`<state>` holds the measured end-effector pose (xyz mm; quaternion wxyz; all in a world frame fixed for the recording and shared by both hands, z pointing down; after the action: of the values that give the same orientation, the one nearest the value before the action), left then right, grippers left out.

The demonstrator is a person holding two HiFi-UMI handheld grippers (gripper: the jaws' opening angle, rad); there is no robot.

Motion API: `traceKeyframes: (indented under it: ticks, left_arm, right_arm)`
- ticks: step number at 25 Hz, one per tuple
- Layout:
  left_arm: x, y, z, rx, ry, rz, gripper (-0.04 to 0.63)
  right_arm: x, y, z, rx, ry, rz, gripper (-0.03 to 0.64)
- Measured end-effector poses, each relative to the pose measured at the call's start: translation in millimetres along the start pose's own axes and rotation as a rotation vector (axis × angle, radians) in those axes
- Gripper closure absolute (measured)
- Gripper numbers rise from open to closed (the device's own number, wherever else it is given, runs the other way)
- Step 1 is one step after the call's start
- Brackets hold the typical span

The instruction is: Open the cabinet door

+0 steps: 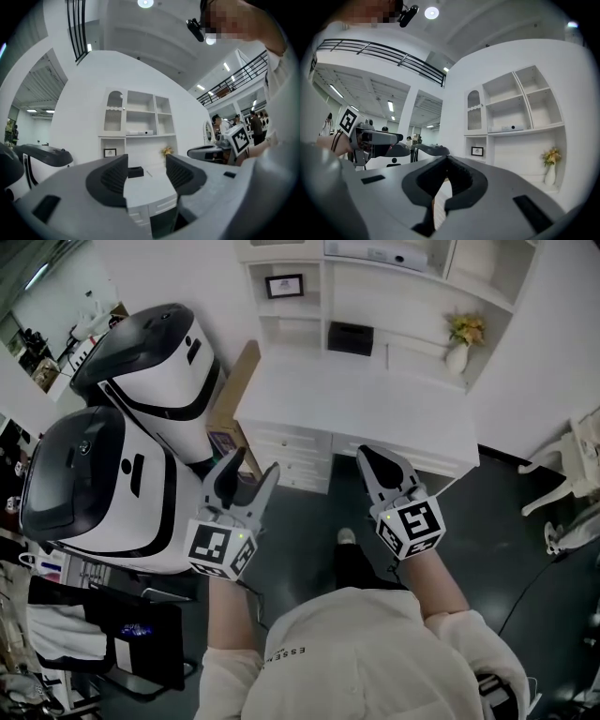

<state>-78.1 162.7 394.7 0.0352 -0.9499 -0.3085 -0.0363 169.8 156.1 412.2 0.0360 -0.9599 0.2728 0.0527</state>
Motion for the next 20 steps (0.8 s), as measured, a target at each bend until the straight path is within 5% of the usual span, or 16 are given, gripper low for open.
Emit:
traceKeyframes:
  ticks: [13,20]
  left_arm:
    - [-83.4,190.8,15.0,0.023,0.049,0.128,0.357]
    - [-118.2,291.7,22.7,0.036,0.066,0.107,0.357]
  right_arm:
    - [159.7,179.8,3.4,0.038,-0.023,0.095,0.603]
    - [233.5,242.8,11.4,0.069,-0.052,0.086,0.603]
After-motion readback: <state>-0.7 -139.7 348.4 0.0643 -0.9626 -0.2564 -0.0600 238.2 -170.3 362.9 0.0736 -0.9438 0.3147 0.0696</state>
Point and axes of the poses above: the fingertips, and each gripper's own axes: y forward along the fingers, x to its right, z out of its top, the point moved 7 cm from there along -y, backward along the fingers, and after that the axes turned 1 degree about -y, right-handed, at the moved point
